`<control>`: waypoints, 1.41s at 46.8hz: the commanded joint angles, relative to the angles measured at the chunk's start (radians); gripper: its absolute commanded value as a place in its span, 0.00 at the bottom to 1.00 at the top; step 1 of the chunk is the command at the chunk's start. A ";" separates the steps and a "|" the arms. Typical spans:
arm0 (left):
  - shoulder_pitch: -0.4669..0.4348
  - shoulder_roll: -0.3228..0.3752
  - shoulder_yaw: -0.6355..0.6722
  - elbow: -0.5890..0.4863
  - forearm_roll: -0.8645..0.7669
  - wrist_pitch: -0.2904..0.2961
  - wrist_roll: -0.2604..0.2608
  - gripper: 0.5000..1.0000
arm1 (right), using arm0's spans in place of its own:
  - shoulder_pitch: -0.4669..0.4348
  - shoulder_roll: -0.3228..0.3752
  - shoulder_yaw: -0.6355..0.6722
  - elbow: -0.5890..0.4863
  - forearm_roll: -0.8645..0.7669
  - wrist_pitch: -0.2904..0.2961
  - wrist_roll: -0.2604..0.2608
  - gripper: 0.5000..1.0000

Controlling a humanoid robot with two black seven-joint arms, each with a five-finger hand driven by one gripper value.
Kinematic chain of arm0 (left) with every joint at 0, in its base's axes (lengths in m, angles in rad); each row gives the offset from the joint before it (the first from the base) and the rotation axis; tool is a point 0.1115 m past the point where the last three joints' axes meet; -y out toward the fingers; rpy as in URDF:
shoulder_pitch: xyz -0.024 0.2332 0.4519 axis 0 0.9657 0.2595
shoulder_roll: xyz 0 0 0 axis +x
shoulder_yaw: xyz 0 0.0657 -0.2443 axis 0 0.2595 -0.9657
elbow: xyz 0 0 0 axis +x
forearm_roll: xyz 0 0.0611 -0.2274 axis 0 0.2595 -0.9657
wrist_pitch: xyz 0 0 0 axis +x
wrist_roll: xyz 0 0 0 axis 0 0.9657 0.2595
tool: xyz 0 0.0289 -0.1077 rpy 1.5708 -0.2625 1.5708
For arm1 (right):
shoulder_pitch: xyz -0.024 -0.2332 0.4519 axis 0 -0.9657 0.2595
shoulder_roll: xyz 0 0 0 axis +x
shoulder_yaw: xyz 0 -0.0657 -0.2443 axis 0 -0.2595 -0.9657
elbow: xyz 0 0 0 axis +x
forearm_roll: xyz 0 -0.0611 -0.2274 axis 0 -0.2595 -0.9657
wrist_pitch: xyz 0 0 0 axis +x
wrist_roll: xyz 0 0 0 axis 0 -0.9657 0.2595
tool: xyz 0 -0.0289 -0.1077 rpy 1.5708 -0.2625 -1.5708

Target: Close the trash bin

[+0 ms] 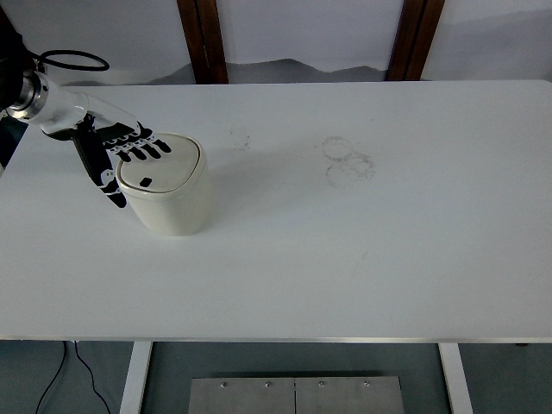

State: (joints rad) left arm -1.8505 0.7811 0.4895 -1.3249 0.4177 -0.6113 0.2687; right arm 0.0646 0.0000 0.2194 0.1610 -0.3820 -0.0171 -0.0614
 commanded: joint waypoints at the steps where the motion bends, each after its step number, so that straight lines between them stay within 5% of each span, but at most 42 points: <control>1: -0.027 -0.005 -0.002 0.004 -0.020 0.000 0.000 1.00 | 0.000 0.000 0.000 0.000 0.000 0.000 0.000 0.99; 21: -0.136 -0.040 -0.100 0.134 -0.161 0.000 -0.002 1.00 | 0.000 0.000 0.000 -0.001 0.000 0.000 0.000 0.99; 43: 0.000 -0.102 -0.434 0.443 -0.303 0.000 -0.026 1.00 | -0.003 0.000 0.002 0.000 0.000 -0.001 0.000 0.99; 53: 0.074 -0.080 -0.566 0.516 -0.301 0.000 -0.098 1.00 | -0.008 0.000 0.002 0.000 0.000 0.000 0.000 0.99; 66: 0.151 -0.079 -0.666 0.693 -0.347 0.000 -0.293 1.00 | -0.019 0.000 0.002 0.000 0.000 -0.001 -0.002 0.99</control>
State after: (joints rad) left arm -1.7332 0.7033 -0.1515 -0.6552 0.0981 -0.6107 0.0072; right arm 0.0471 0.0000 0.2210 0.1611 -0.3819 -0.0174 -0.0630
